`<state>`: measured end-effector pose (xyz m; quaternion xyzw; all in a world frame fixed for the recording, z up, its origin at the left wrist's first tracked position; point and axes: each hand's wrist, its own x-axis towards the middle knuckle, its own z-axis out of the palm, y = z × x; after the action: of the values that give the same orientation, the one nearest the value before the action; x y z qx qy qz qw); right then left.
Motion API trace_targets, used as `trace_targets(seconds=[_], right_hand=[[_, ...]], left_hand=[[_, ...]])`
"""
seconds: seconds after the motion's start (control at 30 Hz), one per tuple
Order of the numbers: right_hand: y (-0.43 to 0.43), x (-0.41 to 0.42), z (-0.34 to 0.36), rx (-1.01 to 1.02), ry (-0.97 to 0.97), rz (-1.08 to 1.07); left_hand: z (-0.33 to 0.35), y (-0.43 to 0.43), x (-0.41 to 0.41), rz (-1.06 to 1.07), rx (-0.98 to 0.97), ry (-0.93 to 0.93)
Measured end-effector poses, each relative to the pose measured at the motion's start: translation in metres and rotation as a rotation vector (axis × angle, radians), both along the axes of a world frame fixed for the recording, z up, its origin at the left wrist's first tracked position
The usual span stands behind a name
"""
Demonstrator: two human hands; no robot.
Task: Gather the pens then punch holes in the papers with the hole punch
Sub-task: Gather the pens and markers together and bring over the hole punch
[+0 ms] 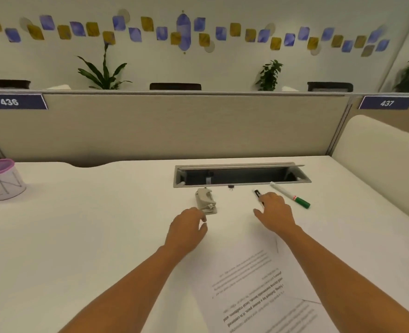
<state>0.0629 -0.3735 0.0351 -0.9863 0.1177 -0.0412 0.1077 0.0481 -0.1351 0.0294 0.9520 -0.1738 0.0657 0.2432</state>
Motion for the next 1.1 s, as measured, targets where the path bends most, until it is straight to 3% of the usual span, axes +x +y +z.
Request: trace_targets(seconds=[0.27,0.57,0.87,1.1], right_hand=[[-0.066,0.046,-0.006,0.077,0.176,-0.166],[-0.075,0.069,-0.022,-0.011,0.286,-0.117],[-0.070,0.072,-0.034,-0.149,0.127,-0.008],[-0.063,0.074,-0.036,-0.107,0.082,0.045]], left_hand=[[0.025,-0.080,0.071,-0.069,0.180,-0.021],[0.014,-0.118,0.129,-0.067,0.306,0.099],[-0.009,-0.134,0.152,-0.115,0.367,0.293],[-0.013,-0.137,0.147,-0.113,0.506,0.117]])
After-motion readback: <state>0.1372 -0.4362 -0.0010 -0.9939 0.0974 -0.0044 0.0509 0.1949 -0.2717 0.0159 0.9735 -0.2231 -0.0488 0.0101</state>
